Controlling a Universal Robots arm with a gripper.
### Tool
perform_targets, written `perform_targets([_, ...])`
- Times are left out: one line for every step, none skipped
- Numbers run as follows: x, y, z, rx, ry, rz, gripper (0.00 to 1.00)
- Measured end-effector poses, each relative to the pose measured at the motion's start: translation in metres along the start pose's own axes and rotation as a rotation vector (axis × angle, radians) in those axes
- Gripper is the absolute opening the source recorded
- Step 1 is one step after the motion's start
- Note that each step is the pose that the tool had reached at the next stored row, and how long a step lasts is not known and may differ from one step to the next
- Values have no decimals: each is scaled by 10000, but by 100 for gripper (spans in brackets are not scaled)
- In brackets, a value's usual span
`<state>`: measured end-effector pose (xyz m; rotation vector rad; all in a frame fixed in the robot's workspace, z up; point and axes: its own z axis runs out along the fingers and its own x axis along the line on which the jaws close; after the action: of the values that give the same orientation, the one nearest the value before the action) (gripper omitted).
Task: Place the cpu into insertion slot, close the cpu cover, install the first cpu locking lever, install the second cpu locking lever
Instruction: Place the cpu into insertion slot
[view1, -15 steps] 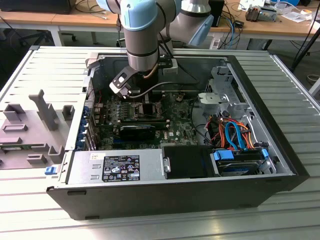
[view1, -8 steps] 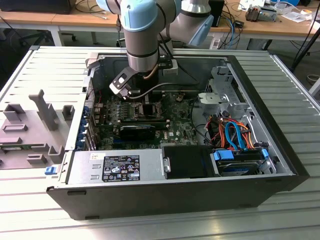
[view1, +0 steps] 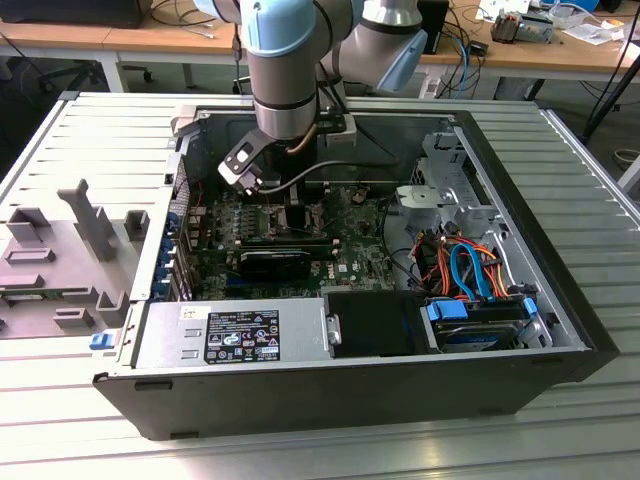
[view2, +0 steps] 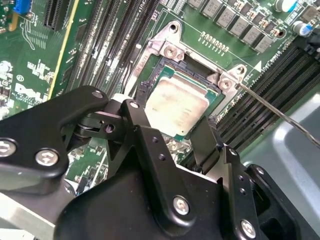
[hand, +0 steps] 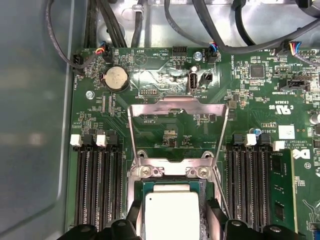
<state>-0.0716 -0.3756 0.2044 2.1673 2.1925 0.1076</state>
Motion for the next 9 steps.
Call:
perform_targets([1,2,-23,0,0,0,62])
perform_targets([2,3,-36,0,0,0,62])
perform_targets([4,4,-44,-2,2,0,62])
perform_targets([4,4,-44,-2,3,0,62])
perform_targets([5,4,-45,-2,3,0,62])
perform_targets([8,4,-45,-1,2,1,62])
perform_targets([15,3,-46,0,1,4,62])
perform_targets([27,4,-45,0,1,2,62])
perform_targets([41,4,-44,0,1,1,62])
